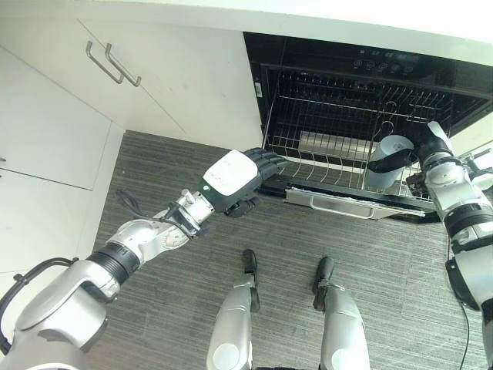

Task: Place the dishes in the dishwasher.

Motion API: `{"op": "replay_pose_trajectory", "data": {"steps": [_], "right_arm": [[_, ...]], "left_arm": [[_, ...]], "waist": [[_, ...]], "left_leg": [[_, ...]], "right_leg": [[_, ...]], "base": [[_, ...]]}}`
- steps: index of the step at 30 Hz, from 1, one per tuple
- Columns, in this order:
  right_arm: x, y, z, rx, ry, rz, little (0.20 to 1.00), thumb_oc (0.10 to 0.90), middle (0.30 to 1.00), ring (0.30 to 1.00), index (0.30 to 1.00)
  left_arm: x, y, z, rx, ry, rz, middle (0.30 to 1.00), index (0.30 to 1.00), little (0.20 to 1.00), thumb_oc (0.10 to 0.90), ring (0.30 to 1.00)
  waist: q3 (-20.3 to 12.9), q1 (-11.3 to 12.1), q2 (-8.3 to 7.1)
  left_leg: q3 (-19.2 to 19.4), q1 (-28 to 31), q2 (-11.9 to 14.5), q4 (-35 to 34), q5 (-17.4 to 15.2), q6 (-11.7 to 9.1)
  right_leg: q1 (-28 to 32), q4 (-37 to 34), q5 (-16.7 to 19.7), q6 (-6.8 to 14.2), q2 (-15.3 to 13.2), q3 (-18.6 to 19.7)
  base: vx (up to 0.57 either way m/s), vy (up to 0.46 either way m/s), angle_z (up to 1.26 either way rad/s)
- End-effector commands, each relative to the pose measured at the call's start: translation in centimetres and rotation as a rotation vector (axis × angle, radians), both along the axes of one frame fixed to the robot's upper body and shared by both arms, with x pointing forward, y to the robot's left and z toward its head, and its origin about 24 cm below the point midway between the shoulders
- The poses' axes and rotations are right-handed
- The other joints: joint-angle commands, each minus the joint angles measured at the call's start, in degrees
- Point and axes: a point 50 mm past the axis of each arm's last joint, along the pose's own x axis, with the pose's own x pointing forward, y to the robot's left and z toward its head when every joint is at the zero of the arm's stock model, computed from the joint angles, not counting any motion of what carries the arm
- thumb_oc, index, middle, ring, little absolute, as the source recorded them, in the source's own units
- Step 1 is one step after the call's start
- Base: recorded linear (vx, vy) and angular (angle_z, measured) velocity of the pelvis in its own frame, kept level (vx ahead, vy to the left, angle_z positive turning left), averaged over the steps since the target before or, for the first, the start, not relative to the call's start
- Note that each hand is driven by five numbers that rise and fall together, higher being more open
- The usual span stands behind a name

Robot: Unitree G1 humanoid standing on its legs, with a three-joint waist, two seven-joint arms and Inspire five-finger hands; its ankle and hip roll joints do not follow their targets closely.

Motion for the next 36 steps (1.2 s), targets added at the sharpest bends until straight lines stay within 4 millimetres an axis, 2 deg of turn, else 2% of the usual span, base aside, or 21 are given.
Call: {"op": "replay_pose_trajectory", "data": {"steps": [1,2,4,7,9,17,30,36], "right_arm": [[0.0,1.1,-2.9,-0.012,0.047,-0.002,0.900,0.800,0.900,0.900,0.900],[0.3,1.4,-0.8,-0.039,-0.177,-0.057,0.900,0.800,0.900,0.900,0.900],[0.4,2.3,2.2,-0.093,-0.413,-0.093,0.900,0.800,0.900,0.900,0.900],[0.2,3.2,4.4,-0.134,-0.548,-0.091,0.900,0.800,0.900,0.900,0.900],[-0.1,3.4,5.0,-0.154,-0.611,-0.080,0.900,0.800,0.900,0.900,0.900],[-0.5,3.1,4.5,-0.159,-0.643,-0.071,0.900,0.800,0.900,0.900,0.900],[-0.2,3.4,4.1,-0.083,-0.604,-0.045,0.900,0.800,0.900,0.900,0.900],[-0.3,4.1,4.8,0.010,-0.707,-0.028,0.900,0.800,0.900,0.900,0.900]], "left_arm": [[0.2,-1.4,4.1,-0.120,-0.168,-0.071,0.900,0.900,0.900,0.800,0.900],[0.3,-1.5,4.1,-0.127,-0.168,-0.067,0.900,0.900,0.900,0.800,0.900],[0.1,-1.4,3.8,-0.137,-0.165,-0.058,0.900,0.900,0.900,0.800,0.900],[-0.2,-1.4,3.4,-0.152,-0.168,-0.047,0.900,0.900,0.900,0.800,0.900],[-0.5,-1.5,2.9,-0.165,-0.164,-0.045,0.900,0.900,0.900,0.800,0.900],[-1.3,-1.3,0.9,-0.186,-0.148,-0.057,0.900,0.900,0.900,0.800,0.900],[-2.2,-1.5,-1.0,-0.200,-0.142,-0.068,0.900,0.900,0.900,0.800,0.900],[-2.5,-1.8,-2.0,-0.207,-0.135,-0.059,0.900,0.900,0.900,0.800,0.900]], "waist": [[-0.3,0.6,-0.18],[-0.3,0.5,0.03],[-0.3,0.0,0.04],[-0.3,-0.5,0.38],[-0.3,-0.8,0.83],[-0.3,-1.2,1.89],[-0.3,-1.0,2.82],[-0.3,-1.2,3.17]], "left_leg": [[0.5,-2.4,-1.8,6.4,-9.8,0.4],[0.5,-2.6,-1.7,6.4,-9.5,0.4],[0.8,-2.1,-2.0,6.4,-10.1,0.2],[0.9,-2.5,-2.2,6.4,-10.1,0.2],[1.0,-2.3,-2.5,6.4,-10.4,0.3],[1.5,-2.0,-2.9,6.4,-10.8,0.4],[1.7,-1.5,-3.0,6.4,-11.4,0.5],[1.9,-1.4,-3.0,6.4,-11.4,0.6]], "right_leg": [[1.2,-3.0,-1.9,5.5,0.8,5.9],[0.9,-3.0,-1.6,5.4,0.8,6.0],[1.3,-3.0,-2.1,5.6,0.5,6.0],[0.7,-3.0,-1.9,5.6,0.5,6.5],[0.6,-3.0,-2.0,5.6,0.3,6.6],[0.5,-3.0,-2.2,5.8,-0.8,6.2],[0.7,-3.0,-2.6,5.8,-1.2,5.8],[0.7,-3.0,-2.7,5.9,-1.4,5.9]], "base": [[-0.04,0.020,-0.03],[-0.03,0.036,-0.03],[-0.03,0.057,-0.07],[-0.03,0.080,-0.22],[-0.02,0.090,-0.11],[0.00,0.032,-0.02],[0.00,0.007,-0.02],[0.01,0.013,0.00]]}}
